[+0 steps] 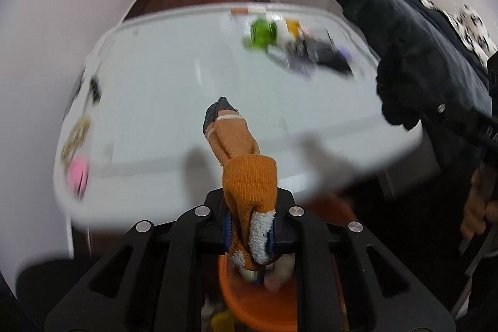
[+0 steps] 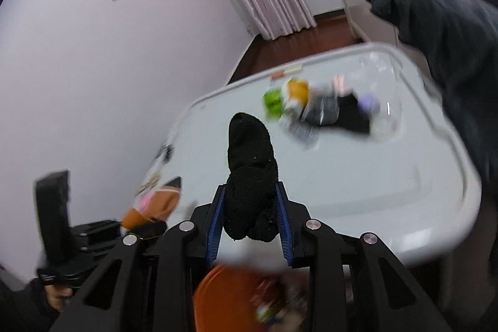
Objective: Collect trash
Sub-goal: 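Grasp the black sock with the right tool while the left tool grasps the orange plush toy, then carry the sock and plush toy over the orange basin and open both tools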
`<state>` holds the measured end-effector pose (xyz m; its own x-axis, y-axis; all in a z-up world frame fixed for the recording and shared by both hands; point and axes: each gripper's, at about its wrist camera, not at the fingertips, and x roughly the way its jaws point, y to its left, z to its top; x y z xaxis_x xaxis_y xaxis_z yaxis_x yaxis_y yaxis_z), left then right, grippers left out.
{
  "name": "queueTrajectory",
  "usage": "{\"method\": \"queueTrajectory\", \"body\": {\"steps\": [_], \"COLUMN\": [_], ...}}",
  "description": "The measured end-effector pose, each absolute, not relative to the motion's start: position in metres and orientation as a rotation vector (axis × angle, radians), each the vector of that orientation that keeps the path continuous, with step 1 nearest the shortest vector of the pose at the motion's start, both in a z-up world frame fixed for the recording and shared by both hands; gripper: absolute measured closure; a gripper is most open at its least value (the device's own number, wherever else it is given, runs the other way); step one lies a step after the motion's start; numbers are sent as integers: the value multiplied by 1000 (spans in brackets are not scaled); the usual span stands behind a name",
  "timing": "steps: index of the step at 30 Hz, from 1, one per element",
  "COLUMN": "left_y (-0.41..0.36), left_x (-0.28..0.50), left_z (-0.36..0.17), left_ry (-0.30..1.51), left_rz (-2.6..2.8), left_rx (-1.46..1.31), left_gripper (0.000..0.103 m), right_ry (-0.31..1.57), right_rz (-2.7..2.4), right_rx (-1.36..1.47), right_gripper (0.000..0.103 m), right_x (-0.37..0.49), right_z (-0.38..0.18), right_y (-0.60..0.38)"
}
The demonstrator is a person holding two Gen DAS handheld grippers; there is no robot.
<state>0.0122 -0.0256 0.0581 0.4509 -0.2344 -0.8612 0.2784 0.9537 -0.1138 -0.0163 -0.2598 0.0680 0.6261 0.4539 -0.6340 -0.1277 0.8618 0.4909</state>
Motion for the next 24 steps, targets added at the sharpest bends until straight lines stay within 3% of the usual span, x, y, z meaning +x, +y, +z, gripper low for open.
{"method": "queueTrajectory", "body": {"steps": [6, 16, 17, 19, 20, 21, 24], "left_y": [-33, -38, -38, -37, -36, -36, -37], "left_x": [-46, -54, -53, -50, -50, -50, -50], "left_z": [27, 5, 3, -1, -3, -4, -8], "left_ry": [1094, 1167, 1174, 1196, 1202, 1212, 1234], "left_rz": [-376, -400, -393, -376, -359, -351, -352], "left_rx": [88, 41, 40, 43, 48, 53, 57], "left_gripper": [88, 88, 84, 57, 30, 16, 16], "right_ry": [988, 1107, 1114, 1141, 1155, 1165, 1151], "right_rz": [357, 357, 356, 349, 342, 338, 329], "right_rx": [420, 327, 323, 319, 322, 333, 355], "right_gripper": [71, 70, 67, 57, 54, 54, 54], "right_x": [-79, -95, -94, -91, -91, -91, -90], "right_z": [47, 21, 19, 11, 7, 4, 5], "right_y": [-233, -206, -205, -205, -206, -209, -216]}}
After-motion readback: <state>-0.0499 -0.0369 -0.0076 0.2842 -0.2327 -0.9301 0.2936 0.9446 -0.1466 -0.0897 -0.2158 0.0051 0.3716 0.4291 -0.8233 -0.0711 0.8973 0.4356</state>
